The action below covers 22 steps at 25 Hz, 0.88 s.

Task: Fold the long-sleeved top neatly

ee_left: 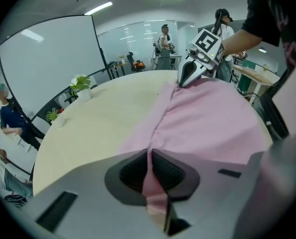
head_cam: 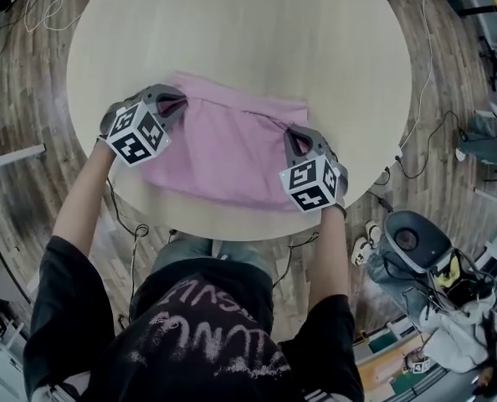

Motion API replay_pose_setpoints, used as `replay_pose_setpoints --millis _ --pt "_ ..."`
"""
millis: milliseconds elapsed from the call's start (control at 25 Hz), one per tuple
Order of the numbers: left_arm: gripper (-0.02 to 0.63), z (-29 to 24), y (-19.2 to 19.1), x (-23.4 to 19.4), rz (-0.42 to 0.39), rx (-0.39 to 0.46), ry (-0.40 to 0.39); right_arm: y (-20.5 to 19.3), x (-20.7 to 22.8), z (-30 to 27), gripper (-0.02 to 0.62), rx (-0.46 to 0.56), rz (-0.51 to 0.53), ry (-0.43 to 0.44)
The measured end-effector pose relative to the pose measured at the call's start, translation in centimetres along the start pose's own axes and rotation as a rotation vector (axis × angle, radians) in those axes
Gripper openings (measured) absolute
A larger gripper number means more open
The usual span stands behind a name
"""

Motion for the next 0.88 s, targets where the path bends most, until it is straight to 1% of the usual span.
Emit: replay_pose_setpoints --millis 120,240,320,400,440,560,640,680,720,800,880 --pt "0.04 -0.8 -1.4 -0.7 0.021 -0.049 0.032 0.4 0.8 -1.4 0.006 0.033 -0.005 0.036" --pt "0.04 -1.5 0.3 -0.8 0.059 -0.073 0.088 -0.5 2.3 -0.7 0.006 0.072 0.006 0.061" --pt "0.04 -1.2 1.4 -1.5 0.123 -0.086 0.139 -0.6 3.5 -0.1 0.006 0.096 0.011 0.084" --pt "0.04 -0.3 2.0 -1.9 0.186 -0.112 0.195 -1.0 4.8 0.8 0.028 0.138 -0.028 0.114" --pt "0.04 0.1 2.5 -2.0 0.21 -0.124 0.225 -1.4 5.7 1.5 0.028 0.163 -0.056 0.119" --pt "0.04 2.2 3.9 -1.5 0.298 -0.137 0.305 -2.8 7.6 4.7 0.028 0.222 -0.097 0.086" --pt "0.037 3.7 4.0 -0.3 0.347 -0.145 0.337 -3.8 7.5 6.6 0.028 0.242 -0.073 0.068" --pt "0.034 4.4 3.8 0.6 0.348 -0.156 0.344 -4.5 7.1 7.2 0.033 0.237 -0.047 0.064" --pt "0.034 5.0 3.4 1.7 0.331 -0.17 0.343 -5.1 6.3 7.5 0.039 0.222 -0.016 0.064" --pt "0.032 6.5 2.1 3.9 0.26 -0.199 0.323 -5.9 4.2 7.9 0.052 0.182 0.028 0.07" --pt "0.034 7.7 0.8 5.4 0.197 -0.217 0.303 -6.3 2.1 8.1 0.073 0.161 0.027 0.08"
Point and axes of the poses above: the fingertips, and each gripper's own axes: z backward along the fingers, x to its right, y out of its top, the point moved 4 cm from there along z, backward along the fingers, and after that the axes turned 14 degrees about y, right-handed, at the moved point
